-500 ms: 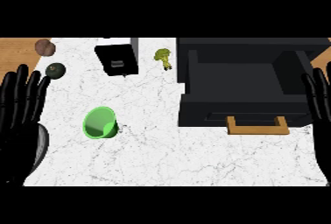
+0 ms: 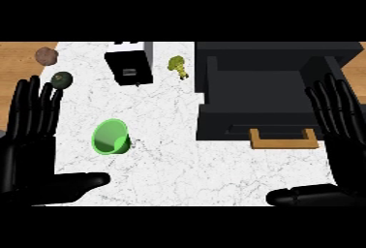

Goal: Pick up the cup, place it into the drawer and close the drawer

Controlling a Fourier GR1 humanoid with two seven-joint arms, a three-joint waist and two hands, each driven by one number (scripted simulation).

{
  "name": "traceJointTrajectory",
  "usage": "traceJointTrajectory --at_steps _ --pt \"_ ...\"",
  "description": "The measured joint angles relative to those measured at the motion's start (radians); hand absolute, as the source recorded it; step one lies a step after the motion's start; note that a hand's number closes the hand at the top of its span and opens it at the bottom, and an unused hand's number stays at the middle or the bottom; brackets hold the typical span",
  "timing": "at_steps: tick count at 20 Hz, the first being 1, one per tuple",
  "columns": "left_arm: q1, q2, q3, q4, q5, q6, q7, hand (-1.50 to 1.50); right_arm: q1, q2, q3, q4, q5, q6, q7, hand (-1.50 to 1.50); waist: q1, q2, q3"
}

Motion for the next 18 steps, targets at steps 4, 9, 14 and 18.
traceJointTrajectory --at_steps 4,9,14,18 --pt "0.004 -0.019 0.041 0.07 0.053 0.006 -0.022 -1.5 -0.047 -0.018 -0.016 0.05 -0.029 0.027 0.044 -1.5 0.002 -0.001 0.001" --pt "0.02 -0.019 0.088 0.202 0.076 -0.012 -0.101 -1.5 -0.066 -0.022 -0.027 0.084 -0.037 0.048 0.045 -1.5 0.001 -0.002 0.001" --pt "-0.005 -0.001 0.135 0.344 0.09 -0.028 -0.155 -1.5 -0.121 -0.019 -0.036 0.149 -0.027 0.056 0.021 -1.5 0.002 -0.001 0.001" --pt "0.003 -0.006 0.156 0.462 0.086 -0.035 -0.235 -1.5 -0.18 -0.029 -0.056 0.187 -0.027 0.058 0.029 -1.5 0.002 -0.001 0.001"
